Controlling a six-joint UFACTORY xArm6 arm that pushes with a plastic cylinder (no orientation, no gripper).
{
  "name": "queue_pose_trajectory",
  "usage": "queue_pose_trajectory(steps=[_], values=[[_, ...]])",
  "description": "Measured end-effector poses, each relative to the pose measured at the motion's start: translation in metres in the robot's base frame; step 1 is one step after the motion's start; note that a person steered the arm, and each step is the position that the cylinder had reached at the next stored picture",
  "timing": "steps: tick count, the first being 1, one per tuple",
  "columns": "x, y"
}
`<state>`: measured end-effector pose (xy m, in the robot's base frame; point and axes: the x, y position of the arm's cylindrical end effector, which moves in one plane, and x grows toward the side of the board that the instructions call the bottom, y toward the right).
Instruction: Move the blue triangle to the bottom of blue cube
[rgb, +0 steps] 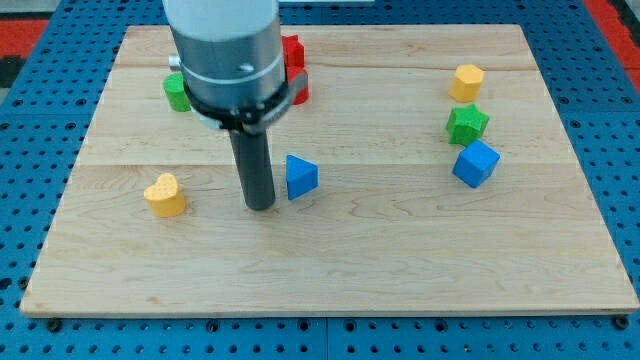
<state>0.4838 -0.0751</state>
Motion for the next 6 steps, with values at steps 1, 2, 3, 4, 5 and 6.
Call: queue_pose_trajectory(steps=[1, 2, 3, 4, 5, 6], values=[[-0.035, 0.001], [-0.027, 0.055], [-0.010, 0.110], [-0.005, 0.075], [0.040, 0.066], [0.041, 0.104]])
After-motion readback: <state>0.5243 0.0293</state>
